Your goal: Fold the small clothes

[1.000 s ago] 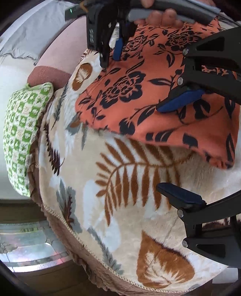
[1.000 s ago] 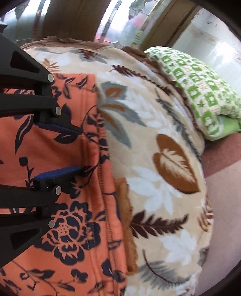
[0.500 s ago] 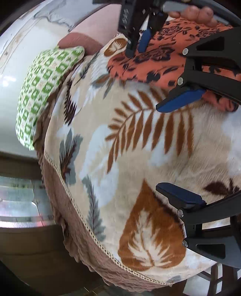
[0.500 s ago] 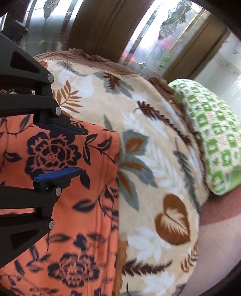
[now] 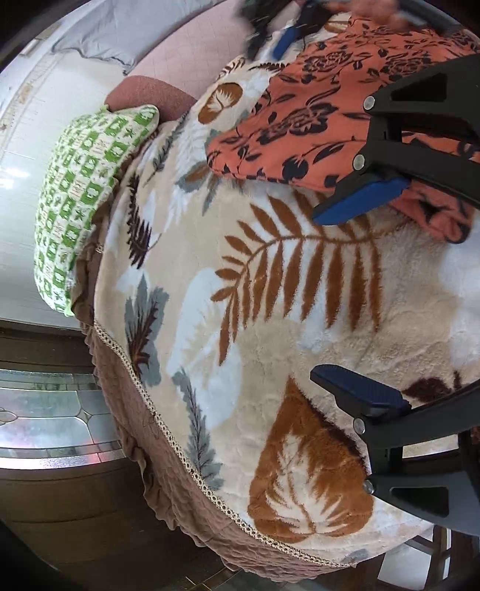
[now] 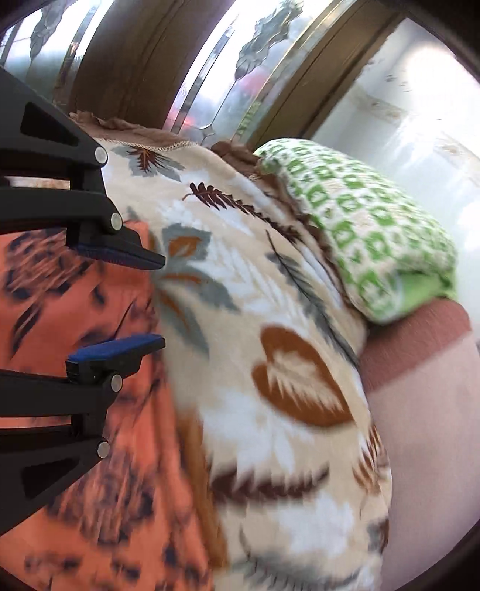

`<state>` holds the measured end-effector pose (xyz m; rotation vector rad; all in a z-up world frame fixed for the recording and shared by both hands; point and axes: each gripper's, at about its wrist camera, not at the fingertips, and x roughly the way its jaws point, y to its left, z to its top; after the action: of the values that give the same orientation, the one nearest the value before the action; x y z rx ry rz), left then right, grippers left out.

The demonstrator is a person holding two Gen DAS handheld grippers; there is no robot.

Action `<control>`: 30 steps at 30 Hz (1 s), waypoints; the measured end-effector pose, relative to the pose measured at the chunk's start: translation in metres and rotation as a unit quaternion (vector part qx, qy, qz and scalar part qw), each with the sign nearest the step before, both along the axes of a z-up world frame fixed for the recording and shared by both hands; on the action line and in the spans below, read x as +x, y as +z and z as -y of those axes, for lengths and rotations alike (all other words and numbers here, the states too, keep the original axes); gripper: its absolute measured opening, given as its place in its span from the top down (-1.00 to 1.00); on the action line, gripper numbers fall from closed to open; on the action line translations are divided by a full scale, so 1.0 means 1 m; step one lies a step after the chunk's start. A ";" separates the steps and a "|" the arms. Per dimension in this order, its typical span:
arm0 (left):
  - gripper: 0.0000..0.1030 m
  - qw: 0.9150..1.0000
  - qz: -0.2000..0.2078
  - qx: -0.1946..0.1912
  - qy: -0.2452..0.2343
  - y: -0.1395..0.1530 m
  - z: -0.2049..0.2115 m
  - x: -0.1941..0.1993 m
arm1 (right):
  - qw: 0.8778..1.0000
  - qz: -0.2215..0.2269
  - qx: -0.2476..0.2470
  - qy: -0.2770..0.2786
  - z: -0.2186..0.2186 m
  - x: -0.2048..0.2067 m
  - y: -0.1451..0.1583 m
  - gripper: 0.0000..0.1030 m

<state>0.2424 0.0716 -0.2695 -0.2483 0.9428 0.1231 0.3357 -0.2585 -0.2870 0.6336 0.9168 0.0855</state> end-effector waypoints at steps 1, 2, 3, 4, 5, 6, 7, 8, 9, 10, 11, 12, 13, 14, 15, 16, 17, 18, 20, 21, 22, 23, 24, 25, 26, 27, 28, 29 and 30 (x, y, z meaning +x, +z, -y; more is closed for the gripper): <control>-0.52 1.000 0.003 -0.007 -0.005 0.002 0.000 -0.005 | 1.000 -0.003 -0.002 -0.003 0.014 -0.019 0.003 0.22; -0.52 1.000 0.004 -0.011 -0.007 0.002 0.000 -0.009 | 1.000 -0.009 0.000 -0.006 0.024 -0.032 0.004 0.22; -0.52 1.000 0.004 -0.017 -0.011 0.003 0.000 -0.014 | 1.000 -0.019 0.008 -0.010 0.035 -0.050 0.001 0.22; -0.52 1.000 0.002 -0.025 -0.014 0.003 0.001 -0.019 | 0.999 -0.029 0.021 -0.011 0.046 -0.070 -0.005 0.22; -0.52 0.999 0.000 -0.036 -0.016 0.002 0.002 -0.024 | 0.999 -0.039 0.026 -0.011 0.052 -0.087 -0.009 0.22; -0.52 0.999 0.000 -0.048 -0.017 0.002 0.003 -0.032 | 0.998 -0.051 0.022 -0.012 0.059 -0.110 -0.017 0.22; -0.52 0.999 0.002 -0.051 -0.017 0.002 0.004 -0.036 | 0.998 -0.063 0.015 -0.015 0.063 -0.123 -0.025 0.22; -0.52 0.998 0.005 -0.054 -0.017 0.003 0.007 -0.042 | 0.997 -0.077 0.008 -0.018 0.067 -0.138 -0.033 0.22; -0.52 0.998 0.009 -0.057 -0.020 0.003 0.009 -0.049 | 0.996 -0.081 0.010 -0.019 0.071 -0.154 -0.041 0.22; -0.52 0.998 0.016 -0.061 -0.027 0.004 0.012 -0.056 | 0.998 -0.064 0.022 -0.018 0.077 -0.169 -0.043 0.22; -0.52 0.997 0.021 -0.066 -0.036 0.004 0.014 -0.063 | 0.998 -0.049 0.027 -0.021 0.081 -0.182 -0.041 0.22; -0.52 0.996 0.022 -0.071 -0.043 0.003 0.015 -0.070 | 0.998 -0.043 0.027 -0.026 0.084 -0.192 -0.039 0.22; -0.52 0.995 0.023 -0.079 -0.050 0.001 0.016 -0.075 | 0.998 -0.030 0.034 -0.034 0.087 -0.202 -0.035 0.22; -0.52 0.994 0.021 -0.088 -0.054 -0.001 0.016 -0.079 | 0.998 -0.008 0.046 -0.042 0.091 -0.212 -0.030 0.20; -0.52 0.993 0.019 -0.098 -0.057 -0.003 0.016 -0.082 | 0.997 0.012 0.060 -0.046 0.093 -0.221 -0.028 0.16; -0.52 0.992 0.018 -0.106 -0.059 -0.005 0.016 -0.083 | 0.996 0.030 0.075 -0.043 0.094 -0.229 -0.028 0.14; -0.52 0.992 0.013 -0.111 -0.063 -0.006 0.017 -0.083 | 0.995 0.037 0.081 -0.040 0.095 -0.234 -0.028 0.14; -0.52 0.991 0.009 -0.119 -0.068 -0.007 0.018 -0.082 | 0.995 0.039 0.086 -0.041 0.094 -0.235 -0.029 0.12; -0.52 0.987 0.002 -0.142 -0.073 -0.009 0.021 -0.081 | 0.993 0.038 0.107 -0.040 0.096 -0.233 -0.032 0.11; -0.52 0.985 -0.001 -0.152 -0.076 -0.009 0.023 -0.079 | 0.991 0.043 0.117 -0.040 0.098 -0.231 -0.031 0.11; -0.52 0.984 -0.004 -0.159 -0.079 -0.010 0.026 -0.077 | 0.990 0.047 0.123 -0.043 0.097 -0.230 -0.032 0.11; -0.52 0.983 -0.009 -0.164 -0.082 -0.011 0.031 -0.073 | 0.989 0.050 0.130 -0.042 0.097 -0.227 -0.032 0.11; -0.52 0.983 -0.013 -0.166 -0.082 -0.012 0.034 -0.069 | 0.989 0.051 0.134 -0.039 0.097 -0.226 -0.032 0.11; -0.52 0.982 -0.017 -0.168 -0.081 -0.014 0.038 -0.064 | 0.989 0.052 0.133 -0.039 0.097 -0.225 -0.030 0.11; -0.52 0.982 -0.018 -0.170 -0.078 -0.015 0.041 -0.060 | 0.989 0.053 0.129 -0.040 0.095 -0.221 -0.029 0.11; -0.53 0.982 -0.020 -0.174 -0.069 -0.017 0.043 -0.053 | 0.990 0.050 0.125 -0.044 0.097 -0.219 -0.028 0.11; -0.53 0.983 -0.022 -0.174 -0.062 -0.018 0.043 -0.049 | 0.990 0.048 0.128 -0.046 0.098 -0.219 -0.028 0.11; -0.53 0.983 -0.026 -0.176 -0.052 -0.019 0.044 -0.045 | 0.988 0.046 0.139 -0.050 0.101 -0.218 -0.030 0.11; -0.53 0.983 -0.026 -0.179 -0.043 -0.020 0.044 -0.041 | 0.986 0.042 0.152 -0.052 0.104 -0.219 -0.032 0.11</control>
<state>0.2018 0.0276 -0.2900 -0.5383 1.0240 -0.1219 0.1165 -0.3629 -0.3188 0.9527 0.7939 0.1591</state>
